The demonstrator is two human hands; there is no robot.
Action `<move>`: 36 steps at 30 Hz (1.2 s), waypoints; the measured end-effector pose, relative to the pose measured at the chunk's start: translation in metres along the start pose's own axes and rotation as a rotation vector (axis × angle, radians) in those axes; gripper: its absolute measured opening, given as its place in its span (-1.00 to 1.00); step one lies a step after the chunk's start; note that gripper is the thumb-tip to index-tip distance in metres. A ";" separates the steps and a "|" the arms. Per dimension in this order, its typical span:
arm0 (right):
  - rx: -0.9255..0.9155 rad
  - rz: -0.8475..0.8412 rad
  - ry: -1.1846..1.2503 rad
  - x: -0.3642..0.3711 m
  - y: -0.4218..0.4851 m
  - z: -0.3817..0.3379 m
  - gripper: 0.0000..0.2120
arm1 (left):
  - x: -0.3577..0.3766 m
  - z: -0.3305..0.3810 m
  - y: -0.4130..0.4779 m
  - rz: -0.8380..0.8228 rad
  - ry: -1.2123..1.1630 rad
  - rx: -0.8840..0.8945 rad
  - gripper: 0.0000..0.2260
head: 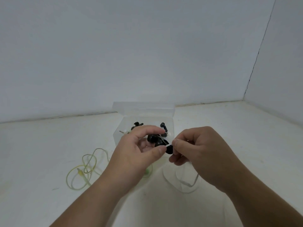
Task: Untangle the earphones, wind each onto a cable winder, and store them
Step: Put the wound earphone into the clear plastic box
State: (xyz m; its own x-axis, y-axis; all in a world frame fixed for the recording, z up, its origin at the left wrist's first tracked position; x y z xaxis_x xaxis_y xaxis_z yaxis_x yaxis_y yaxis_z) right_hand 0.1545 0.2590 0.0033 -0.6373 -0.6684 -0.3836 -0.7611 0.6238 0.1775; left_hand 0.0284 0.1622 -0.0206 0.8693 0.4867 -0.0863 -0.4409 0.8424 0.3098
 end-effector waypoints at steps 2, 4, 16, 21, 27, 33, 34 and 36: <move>0.006 0.015 -0.006 -0.001 0.001 0.001 -0.73 | 0.000 0.001 0.001 0.051 0.071 0.015 -0.70; 0.010 0.032 -0.015 -0.002 0.002 0.002 -0.72 | 0.001 0.000 0.001 0.060 0.127 -0.006 -0.65; -0.011 0.155 0.039 -0.013 0.003 0.004 -0.67 | -0.005 0.020 -0.004 0.198 0.274 0.213 -0.72; -0.075 0.424 0.316 -0.038 0.004 0.006 -0.71 | -0.012 0.020 -0.001 0.247 0.194 0.227 -0.73; -0.013 0.735 0.547 -0.074 -0.001 0.027 -0.75 | -0.025 0.022 0.001 0.342 0.083 0.204 -0.76; -0.016 0.795 0.542 -0.075 -0.002 0.032 -0.75 | -0.020 0.014 0.001 0.293 0.167 0.128 -0.79; -0.025 0.772 0.549 -0.074 -0.001 0.031 -0.75 | -0.021 0.013 0.002 0.292 0.164 0.109 -0.76; -0.008 0.737 0.528 -0.074 0.001 0.032 -0.75 | -0.022 0.012 0.002 0.279 0.138 0.057 -0.74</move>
State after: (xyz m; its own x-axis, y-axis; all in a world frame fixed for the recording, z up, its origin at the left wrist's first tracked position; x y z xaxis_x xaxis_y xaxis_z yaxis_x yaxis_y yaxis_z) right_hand 0.2047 0.3217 0.0028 -0.9342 -0.2008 0.2948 -0.1380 0.9656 0.2205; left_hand 0.0111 0.1506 -0.0071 0.6765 0.7271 -0.1167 -0.6415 0.6597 0.3915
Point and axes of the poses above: each hand's wrist, its own y-axis towards the middle knuckle, its own x-axis out of the palm, z = x × y, the point moved 5 cm from there along y, towards the middle knuckle, and after that the axes turned 3 degrees about -z, right-handed, at the moved point
